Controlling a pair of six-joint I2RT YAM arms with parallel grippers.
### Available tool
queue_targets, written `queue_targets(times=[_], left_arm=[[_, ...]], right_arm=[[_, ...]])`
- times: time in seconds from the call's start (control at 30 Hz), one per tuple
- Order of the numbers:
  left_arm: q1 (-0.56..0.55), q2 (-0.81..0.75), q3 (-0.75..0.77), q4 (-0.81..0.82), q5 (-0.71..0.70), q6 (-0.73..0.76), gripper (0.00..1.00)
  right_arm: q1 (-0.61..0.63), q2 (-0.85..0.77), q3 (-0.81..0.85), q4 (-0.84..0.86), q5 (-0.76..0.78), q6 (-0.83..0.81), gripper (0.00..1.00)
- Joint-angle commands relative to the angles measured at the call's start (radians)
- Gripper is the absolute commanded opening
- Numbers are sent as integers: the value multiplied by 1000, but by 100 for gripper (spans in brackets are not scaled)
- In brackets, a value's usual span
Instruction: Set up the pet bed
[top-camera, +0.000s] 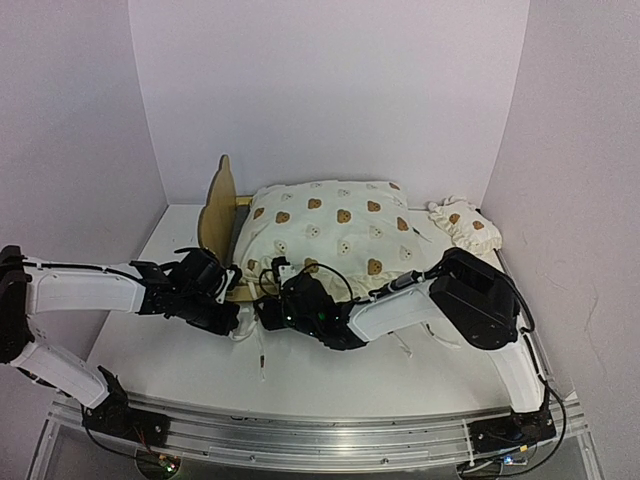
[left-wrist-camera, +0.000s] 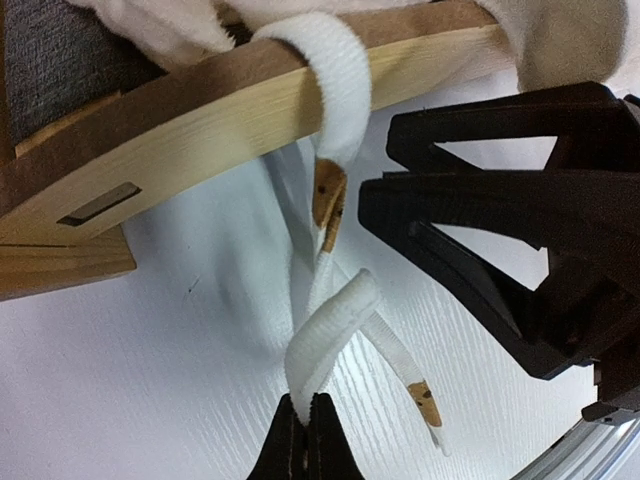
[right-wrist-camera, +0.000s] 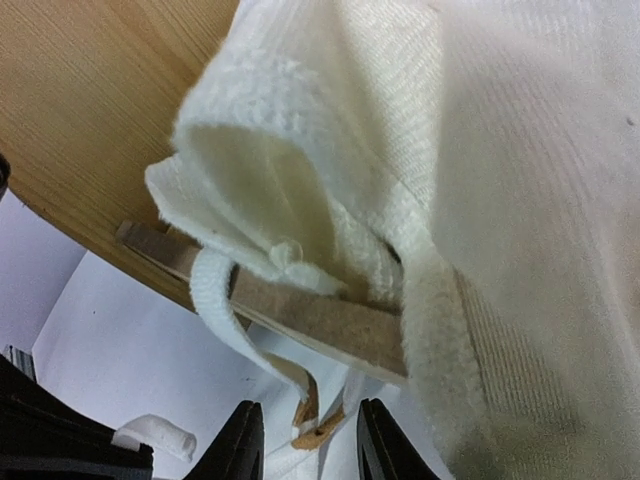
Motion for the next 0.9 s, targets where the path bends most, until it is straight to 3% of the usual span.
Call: queue_targets(times=[0.0,0.2,0.53,0.63,0.77,0.87], left_arm=[[28,-15,-10,21,-27,-43,0],[45,-21,-27,40,-19,-49,0],[84,-37,-52,69,-11,-52,0],[87,-33,-57,80,-6,-51,0],[103,-28,-60,90,-7,-51,0],[141,-16,-64,116,7,-45,0]], right_arm=[[9,44,70,32,54,16,34],[16,98,128,32,132,25,32],[17,166,213,32,180,50,16],[17,178,234,33,183,52,13],[16,178,238,33,172,40,0],[16,146,216,49,99,-15,0]])
